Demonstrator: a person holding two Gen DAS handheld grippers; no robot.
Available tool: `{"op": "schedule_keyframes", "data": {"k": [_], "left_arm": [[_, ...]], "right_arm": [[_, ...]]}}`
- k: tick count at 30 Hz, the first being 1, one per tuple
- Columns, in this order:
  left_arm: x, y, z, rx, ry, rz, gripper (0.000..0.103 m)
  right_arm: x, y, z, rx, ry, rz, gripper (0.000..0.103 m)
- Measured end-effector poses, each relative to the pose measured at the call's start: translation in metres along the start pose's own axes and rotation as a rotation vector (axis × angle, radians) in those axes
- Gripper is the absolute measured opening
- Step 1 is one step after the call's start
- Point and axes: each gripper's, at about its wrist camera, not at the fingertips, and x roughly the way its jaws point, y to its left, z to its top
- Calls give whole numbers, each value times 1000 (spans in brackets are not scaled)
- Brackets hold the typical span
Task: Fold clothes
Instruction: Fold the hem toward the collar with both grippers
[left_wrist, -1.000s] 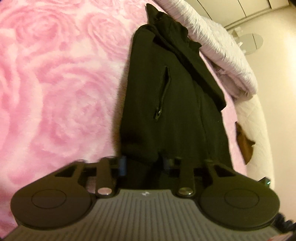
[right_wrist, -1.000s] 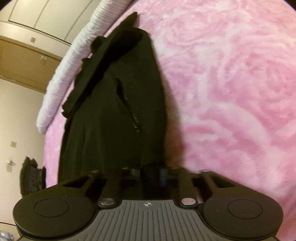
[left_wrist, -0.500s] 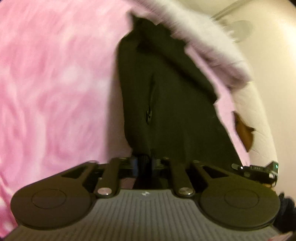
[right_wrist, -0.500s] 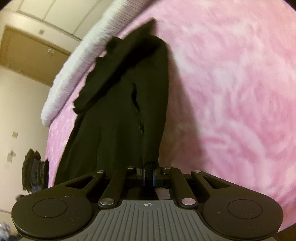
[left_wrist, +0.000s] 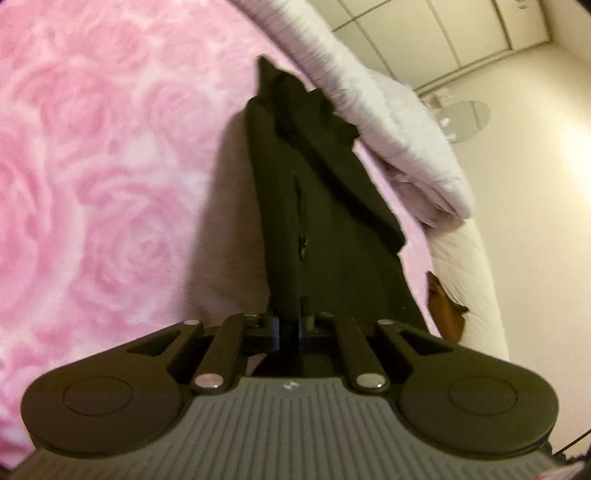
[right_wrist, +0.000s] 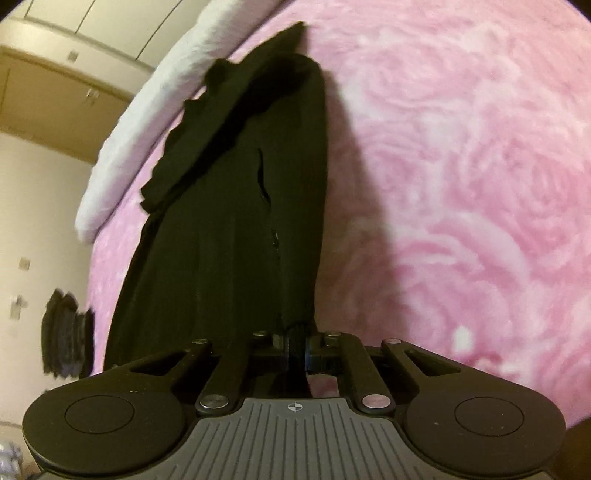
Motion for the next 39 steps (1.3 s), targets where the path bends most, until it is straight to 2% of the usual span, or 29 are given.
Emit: {"op": "schedule_keyframes", "data": {"k": [2,4,10,14,15,17,20,23,26,27,28,30,31,32,33,36,39], "left_arm": [[-19,-11,-9,29,30,16,5],[-39,-14,-21,10,62,37,5],[-98,-5,-86,-166,175,125,5],[-102,-14,-84,-234,169,118,5],[-98,-23,-69,-203,156,96,5],[-89,-41,-38,-139,130,50,5],[-72,-68,14,-50,75,-18,6],[-44,-89,71,8,5,-63,6],[16,-93,137,-32,-45,-64,10],[40,-92,161,-63,-60,-63,16],[58,-88,177,-91,-71,-43,23],[94,-85,210,-107,-110,18,27],[110,-85,225,-99,-136,55,28],[121,-87,234,-73,-151,105,28],[127,-87,239,-40,-142,144,29],[138,-85,241,56,-93,247,30],[148,-72,223,92,-31,326,30]], "right_arm": [[-13,6,-5,-13,27,-5,5],[-27,6,-14,-9,58,-11,5],[-67,-5,-89,136,203,-62,6],[-82,3,-107,221,224,-82,6],[-84,11,-102,217,212,-81,6],[-87,30,-82,171,181,-79,6],[-87,62,-38,98,83,-14,6],[-80,89,26,19,-31,57,6],[-57,102,94,-6,-141,69,6],[-44,103,120,-2,-187,58,7],[-30,102,142,15,-226,50,8],[5,96,187,98,-277,75,25],[20,91,204,137,-280,64,36],[33,87,221,169,-283,51,60],[36,82,231,151,-294,22,69],[44,72,252,24,-291,-30,69],[59,54,256,-58,-211,-133,69]]}}
